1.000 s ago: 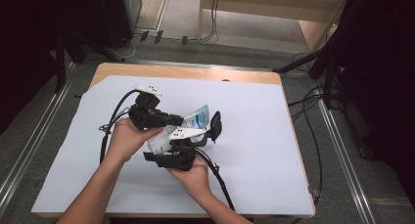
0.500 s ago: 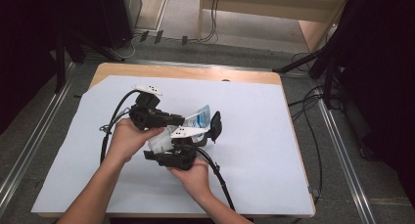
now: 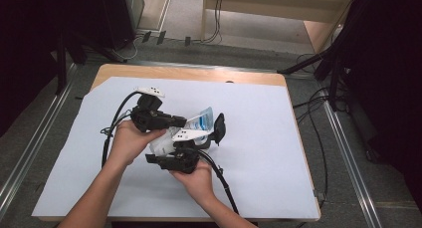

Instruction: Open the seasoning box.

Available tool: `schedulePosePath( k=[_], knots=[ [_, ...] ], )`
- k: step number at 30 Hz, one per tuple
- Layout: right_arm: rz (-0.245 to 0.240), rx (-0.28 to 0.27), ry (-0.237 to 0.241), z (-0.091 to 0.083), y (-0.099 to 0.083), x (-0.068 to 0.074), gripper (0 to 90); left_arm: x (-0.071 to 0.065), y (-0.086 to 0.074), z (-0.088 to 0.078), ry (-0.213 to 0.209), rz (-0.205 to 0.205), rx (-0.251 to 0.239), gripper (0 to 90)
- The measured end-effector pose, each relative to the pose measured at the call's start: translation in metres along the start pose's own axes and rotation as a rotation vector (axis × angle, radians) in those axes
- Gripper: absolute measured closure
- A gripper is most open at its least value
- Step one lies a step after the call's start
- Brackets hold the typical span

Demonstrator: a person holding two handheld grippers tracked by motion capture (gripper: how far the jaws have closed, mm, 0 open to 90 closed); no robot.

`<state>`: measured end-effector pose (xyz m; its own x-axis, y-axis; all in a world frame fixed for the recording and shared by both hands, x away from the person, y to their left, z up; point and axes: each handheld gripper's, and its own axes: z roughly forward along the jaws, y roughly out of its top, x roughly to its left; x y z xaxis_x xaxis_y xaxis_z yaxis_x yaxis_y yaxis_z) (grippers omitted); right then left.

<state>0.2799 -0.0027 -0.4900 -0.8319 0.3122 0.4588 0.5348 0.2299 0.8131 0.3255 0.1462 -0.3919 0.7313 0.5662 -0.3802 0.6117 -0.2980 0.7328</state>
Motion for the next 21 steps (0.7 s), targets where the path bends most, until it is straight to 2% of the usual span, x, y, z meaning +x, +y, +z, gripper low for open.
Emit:
schedulePosePath(
  k=[9,15,21],
  knots=[
    [0.007,0.003,0.003,-0.0003,0.0005,-0.0024,62.1,0.0004,0.0002,-0.0017,0.022,0.000,-0.013,89.4],
    [-0.020,0.008,-0.032,0.0010,0.0001,-0.0018,60.2,-0.0003,0.0000,-0.0005,0.040,-0.002,-0.015,89.4],
    [-0.006,0.010,-0.026,-0.0004,0.0007,-0.0031,61.6,-0.0008,-0.0001,0.0003,0.035,-0.001,-0.017,89.2]
  ],
)
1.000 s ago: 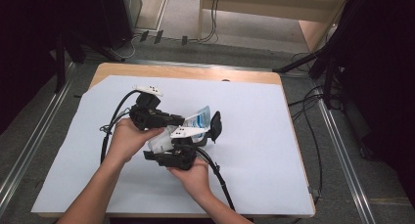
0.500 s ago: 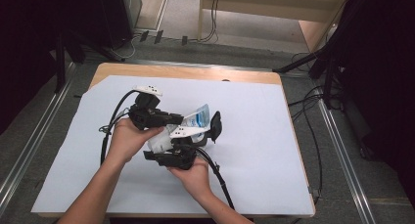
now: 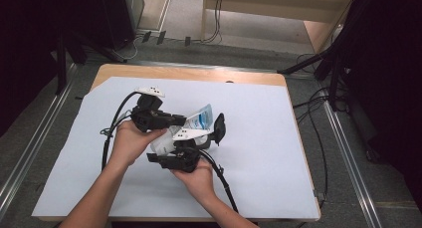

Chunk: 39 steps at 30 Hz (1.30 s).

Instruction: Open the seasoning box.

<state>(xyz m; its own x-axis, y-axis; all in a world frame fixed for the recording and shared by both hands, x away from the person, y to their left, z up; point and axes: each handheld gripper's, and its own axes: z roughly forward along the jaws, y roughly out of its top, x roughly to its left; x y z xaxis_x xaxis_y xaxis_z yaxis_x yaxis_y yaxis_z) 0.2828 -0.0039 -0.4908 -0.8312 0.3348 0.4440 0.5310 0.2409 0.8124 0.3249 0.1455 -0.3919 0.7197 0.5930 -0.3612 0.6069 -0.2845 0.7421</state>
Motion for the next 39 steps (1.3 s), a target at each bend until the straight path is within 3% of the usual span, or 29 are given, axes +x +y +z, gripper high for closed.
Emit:
schedulePosePath(
  k=[8,16,28,39],
  knots=[
    [0.025,-0.003,0.022,-0.0010,0.0003,-0.0017,62.3,0.0009,-0.0008,0.0028,-0.003,-0.006,0.006,87.9],
    [0.017,-0.001,0.021,-0.0012,0.0008,-0.0009,62.3,0.0000,-0.0011,0.0033,-0.003,-0.002,0.000,88.6],
    [0.009,-0.003,-0.001,0.0005,0.0007,-0.0004,59.8,0.0042,-0.0018,-0.0016,0.039,-0.011,-0.030,89.4],
    [0.023,-0.002,0.000,-0.0006,0.0011,-0.0015,62.1,0.0027,-0.0019,0.0018,0.026,-0.013,-0.023,88.4]
  ],
)
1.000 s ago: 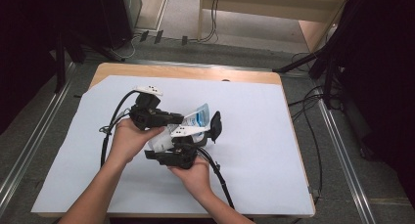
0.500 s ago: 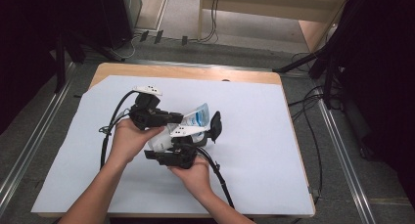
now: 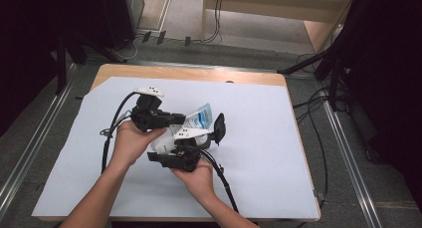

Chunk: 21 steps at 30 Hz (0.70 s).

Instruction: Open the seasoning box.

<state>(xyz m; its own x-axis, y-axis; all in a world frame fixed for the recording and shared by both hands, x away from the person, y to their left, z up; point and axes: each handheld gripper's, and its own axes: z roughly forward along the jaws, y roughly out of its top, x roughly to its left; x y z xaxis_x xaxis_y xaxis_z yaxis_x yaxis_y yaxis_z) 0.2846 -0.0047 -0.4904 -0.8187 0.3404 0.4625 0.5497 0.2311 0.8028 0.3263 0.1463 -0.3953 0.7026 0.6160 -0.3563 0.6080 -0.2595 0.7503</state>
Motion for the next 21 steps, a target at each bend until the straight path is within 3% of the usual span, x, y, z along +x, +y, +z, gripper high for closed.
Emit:
schedulePosePath(
  k=[6,21],
  knots=[
    [0.011,-0.007,0.016,-0.0010,0.0008,-0.0005,62.5,-0.0018,-0.0001,0.0014,-0.033,0.009,0.013,86.1],
    [0.008,-0.007,0.026,-0.0014,0.0016,-0.0005,62.4,-0.0039,-0.0002,0.0008,-0.010,0.033,0.014,89.1]
  ],
)
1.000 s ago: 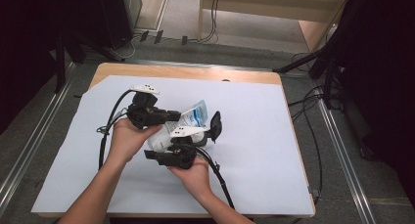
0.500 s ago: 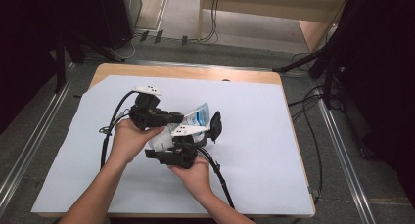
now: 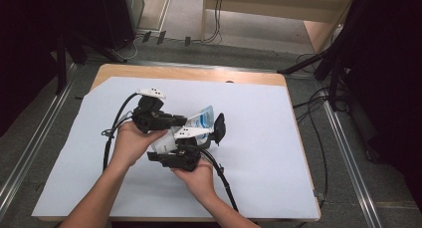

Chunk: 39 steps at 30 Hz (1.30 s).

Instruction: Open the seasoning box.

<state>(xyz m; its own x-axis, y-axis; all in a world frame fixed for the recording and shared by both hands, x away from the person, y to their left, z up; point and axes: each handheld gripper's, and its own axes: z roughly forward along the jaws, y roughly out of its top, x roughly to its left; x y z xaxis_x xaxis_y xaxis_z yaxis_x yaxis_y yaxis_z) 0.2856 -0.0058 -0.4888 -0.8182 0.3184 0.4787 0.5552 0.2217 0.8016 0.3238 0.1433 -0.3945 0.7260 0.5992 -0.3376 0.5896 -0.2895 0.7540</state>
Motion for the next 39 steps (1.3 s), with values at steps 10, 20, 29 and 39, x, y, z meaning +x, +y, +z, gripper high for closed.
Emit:
schedulePosePath(
  k=[10,20,29,39],
  knots=[
    [0.005,0.002,0.013,-0.0003,0.0019,0.0007,62.5,-0.0007,0.0005,-0.0012,0.000,-0.006,-0.007,89.0],
    [0.003,0.006,0.015,-0.0004,0.0026,0.0004,62.5,-0.0009,0.0006,-0.0015,0.001,-0.009,-0.009,89.0],
    [0.003,0.007,0.029,-0.0005,0.0038,-0.0002,62.6,-0.0013,0.0011,-0.0028,0.003,-0.007,-0.010,88.8],
    [0.013,0.006,0.043,0.0005,0.0039,-0.0018,62.8,-0.0008,0.0010,-0.0027,0.002,-0.009,-0.008,88.0]
  ],
)
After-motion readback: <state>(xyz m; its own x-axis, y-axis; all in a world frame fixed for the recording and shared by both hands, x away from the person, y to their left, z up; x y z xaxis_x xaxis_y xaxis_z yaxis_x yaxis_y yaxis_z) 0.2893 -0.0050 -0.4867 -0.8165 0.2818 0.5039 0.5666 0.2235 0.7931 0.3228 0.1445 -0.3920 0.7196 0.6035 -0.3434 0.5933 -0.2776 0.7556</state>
